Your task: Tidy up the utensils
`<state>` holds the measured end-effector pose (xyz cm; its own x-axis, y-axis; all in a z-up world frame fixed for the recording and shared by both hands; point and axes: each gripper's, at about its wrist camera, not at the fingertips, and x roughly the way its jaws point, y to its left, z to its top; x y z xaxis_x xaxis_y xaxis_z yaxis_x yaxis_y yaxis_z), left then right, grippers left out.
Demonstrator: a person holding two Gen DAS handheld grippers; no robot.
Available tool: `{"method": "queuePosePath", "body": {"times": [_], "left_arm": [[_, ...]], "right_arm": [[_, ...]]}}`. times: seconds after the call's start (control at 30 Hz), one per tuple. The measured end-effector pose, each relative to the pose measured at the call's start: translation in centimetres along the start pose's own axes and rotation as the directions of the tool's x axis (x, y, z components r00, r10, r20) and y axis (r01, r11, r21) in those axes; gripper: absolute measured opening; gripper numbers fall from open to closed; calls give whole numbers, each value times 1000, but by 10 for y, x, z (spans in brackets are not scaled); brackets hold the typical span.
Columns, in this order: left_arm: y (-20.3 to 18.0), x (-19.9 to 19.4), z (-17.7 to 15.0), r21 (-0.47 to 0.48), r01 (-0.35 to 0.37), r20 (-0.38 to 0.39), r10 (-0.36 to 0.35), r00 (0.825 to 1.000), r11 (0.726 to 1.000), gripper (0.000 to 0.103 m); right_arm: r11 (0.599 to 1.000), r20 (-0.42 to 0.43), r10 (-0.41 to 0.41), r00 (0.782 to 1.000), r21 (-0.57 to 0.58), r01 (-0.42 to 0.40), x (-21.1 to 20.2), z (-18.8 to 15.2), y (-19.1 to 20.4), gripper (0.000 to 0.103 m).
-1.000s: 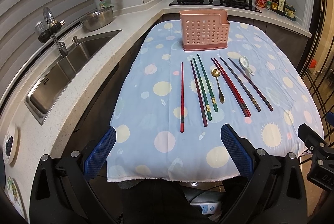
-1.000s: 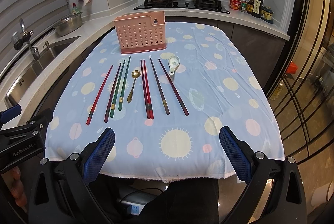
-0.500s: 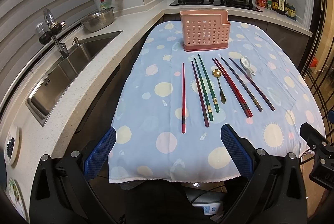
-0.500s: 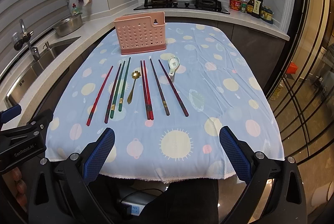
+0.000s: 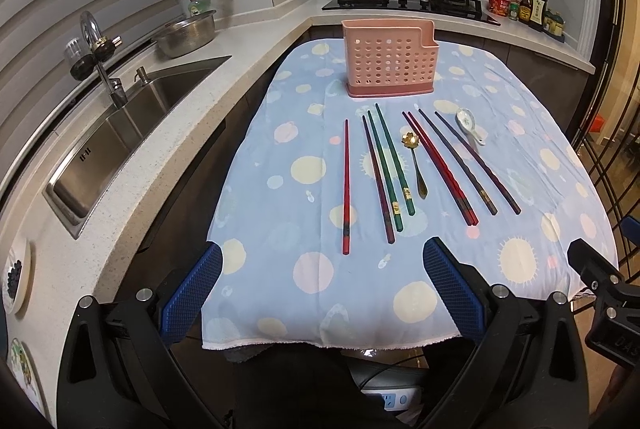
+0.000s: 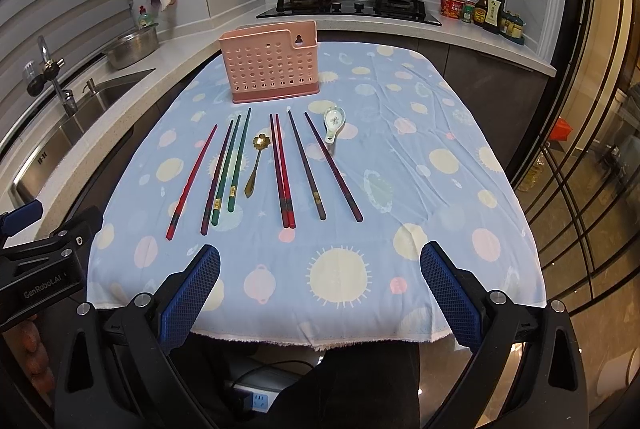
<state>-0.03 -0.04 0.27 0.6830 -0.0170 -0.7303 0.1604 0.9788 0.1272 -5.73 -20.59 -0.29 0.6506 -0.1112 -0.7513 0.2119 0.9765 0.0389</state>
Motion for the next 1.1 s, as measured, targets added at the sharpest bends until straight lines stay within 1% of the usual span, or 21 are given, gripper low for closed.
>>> {"method": "queuePosePath", "body": {"times": [0.27, 0.6, 0.97, 1.1], "left_arm": [[-3, -4, -2, 8, 8, 34, -8, 999, 1000, 96], [-1, -5, -1, -2, 19, 51, -19, 998, 1000, 96], [0, -4, 1, 3, 17, 46, -17, 999, 1000, 96], [1, -1, 2, -8, 20, 26, -20, 999, 1000, 96]], "right_arm": [[1000, -1, 0, 1000, 1, 0, 0, 0, 0, 96], [1000, -3, 0, 1000, 4, 0, 1, 0, -1, 96], [1000, -5, -2, 1000, 3, 2, 1, 3, -1, 96], [1000, -5, -2, 1000, 5, 2, 0, 5, -2, 96]]}}
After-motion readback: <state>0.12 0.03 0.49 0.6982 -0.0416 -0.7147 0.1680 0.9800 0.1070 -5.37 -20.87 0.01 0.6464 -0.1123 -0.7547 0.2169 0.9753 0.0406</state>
